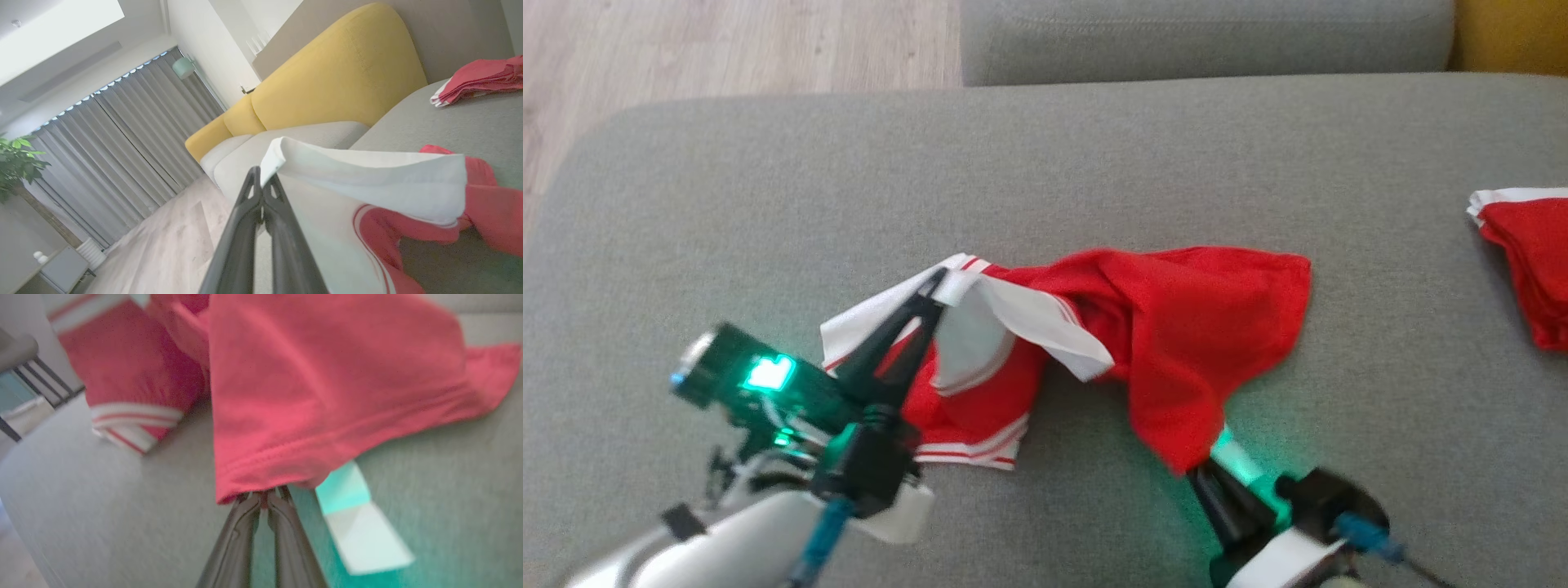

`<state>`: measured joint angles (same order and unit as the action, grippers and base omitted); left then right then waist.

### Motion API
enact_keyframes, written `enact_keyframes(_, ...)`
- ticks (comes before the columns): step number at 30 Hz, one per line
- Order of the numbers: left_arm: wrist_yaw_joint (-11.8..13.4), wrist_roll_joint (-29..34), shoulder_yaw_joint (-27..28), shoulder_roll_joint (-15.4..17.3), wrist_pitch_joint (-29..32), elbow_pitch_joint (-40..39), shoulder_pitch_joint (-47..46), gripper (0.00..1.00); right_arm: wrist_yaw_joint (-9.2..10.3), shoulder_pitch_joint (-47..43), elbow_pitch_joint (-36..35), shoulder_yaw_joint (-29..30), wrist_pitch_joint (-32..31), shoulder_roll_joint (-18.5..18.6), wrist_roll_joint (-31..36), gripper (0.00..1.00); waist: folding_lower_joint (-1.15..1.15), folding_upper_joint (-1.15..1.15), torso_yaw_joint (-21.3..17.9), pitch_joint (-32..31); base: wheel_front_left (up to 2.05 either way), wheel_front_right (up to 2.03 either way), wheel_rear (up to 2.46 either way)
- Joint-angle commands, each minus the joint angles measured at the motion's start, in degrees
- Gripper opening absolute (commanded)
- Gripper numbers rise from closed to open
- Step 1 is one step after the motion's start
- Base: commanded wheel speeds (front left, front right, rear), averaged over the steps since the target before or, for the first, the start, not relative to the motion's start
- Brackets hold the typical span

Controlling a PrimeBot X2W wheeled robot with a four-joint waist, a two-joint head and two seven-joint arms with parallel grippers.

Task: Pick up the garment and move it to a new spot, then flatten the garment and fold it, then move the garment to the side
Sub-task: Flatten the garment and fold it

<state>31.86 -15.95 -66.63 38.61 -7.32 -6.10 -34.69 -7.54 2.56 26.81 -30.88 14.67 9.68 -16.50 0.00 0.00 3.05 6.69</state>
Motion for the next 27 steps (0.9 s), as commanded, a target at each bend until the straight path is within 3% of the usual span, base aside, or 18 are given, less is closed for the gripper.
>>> enact_keyframes(1, 0.7, 0.6, 3.6, 3.3, -0.3, -2.0, -3.0, 0.0, 0.05, 0.1, -4.5, -0.5, 0.3, 1.0, -2.0, 0.0, 0.0, 0.0, -0.4, -0.7, 0.0, 0.0, 0.0)
enact_keyframes(7, -0.7, 1.3, 7.2, 11.9, -0.5, -5.2, -6.8, 0.0, 0.05, -0.5, -22.3, 3.7, 0.3, 9.4, -11.6, 0.0, 0.0, 0.0, -1.8, -4.3, 0.0, 0.0, 0.0)
enact_keyframes(15, -4.0, -2.1, 14.0, 21.2, -2.0, -9.1, -12.5, 0.0, 0.05, 0.4, -37.0, 18.7, 0.2, 22.7, -23.4, 0.0, 0.0, 0.0, -2.8, -7.6, 0.0, 0.0, 0.0)
enact_keyframes(21, -7.8, -7.4, 15.6, 19.9, -3.3, -11.6, -14.4, 0.0, 0.05, -0.5, -39.8, 25.9, -4.9, 27.3, -24.8, 0.0, 0.0, 0.0, -2.6, -7.2, 0.0, 0.0, 0.0)
enact_keyframes(27, -13.8, -11.6, 11.6, 13.9, -2.6, -8.0, -13.8, 0.0, 0.05, 1.0, -31.2, 21.5, -13.9, 25.8, -26.7, 0.0, 0.0, 0.0, -0.9, -3.5, 0.0, 0.0, 0.0)
